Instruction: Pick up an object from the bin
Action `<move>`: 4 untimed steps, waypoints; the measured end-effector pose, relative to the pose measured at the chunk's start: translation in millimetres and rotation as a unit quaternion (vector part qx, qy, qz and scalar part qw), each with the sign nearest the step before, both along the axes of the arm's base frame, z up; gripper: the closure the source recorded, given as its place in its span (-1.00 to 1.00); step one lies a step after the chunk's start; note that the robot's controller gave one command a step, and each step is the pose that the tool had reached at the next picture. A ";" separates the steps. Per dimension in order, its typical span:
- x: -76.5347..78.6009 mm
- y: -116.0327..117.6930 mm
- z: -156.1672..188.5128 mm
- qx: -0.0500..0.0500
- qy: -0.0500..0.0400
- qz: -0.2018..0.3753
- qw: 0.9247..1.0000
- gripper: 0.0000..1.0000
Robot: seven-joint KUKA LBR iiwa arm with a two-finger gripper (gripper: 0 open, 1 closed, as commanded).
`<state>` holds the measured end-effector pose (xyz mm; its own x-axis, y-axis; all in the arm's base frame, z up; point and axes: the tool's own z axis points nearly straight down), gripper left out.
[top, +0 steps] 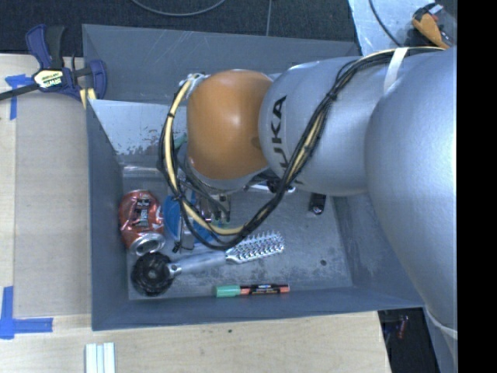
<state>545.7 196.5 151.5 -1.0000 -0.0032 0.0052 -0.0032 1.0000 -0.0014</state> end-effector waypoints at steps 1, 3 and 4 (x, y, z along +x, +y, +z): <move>1.9 -0.9 5.1 0.001 -0.004 -0.002 1.000 -1.00; -25.2 -90.9 -76.6 0.001 -0.018 0.159 0.987 -1.00; -7.4 -32.4 -80.1 0.001 -0.012 0.282 0.959 -1.00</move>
Offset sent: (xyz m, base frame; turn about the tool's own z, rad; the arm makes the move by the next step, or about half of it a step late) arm -0.0079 -0.0934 -0.0815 -0.3132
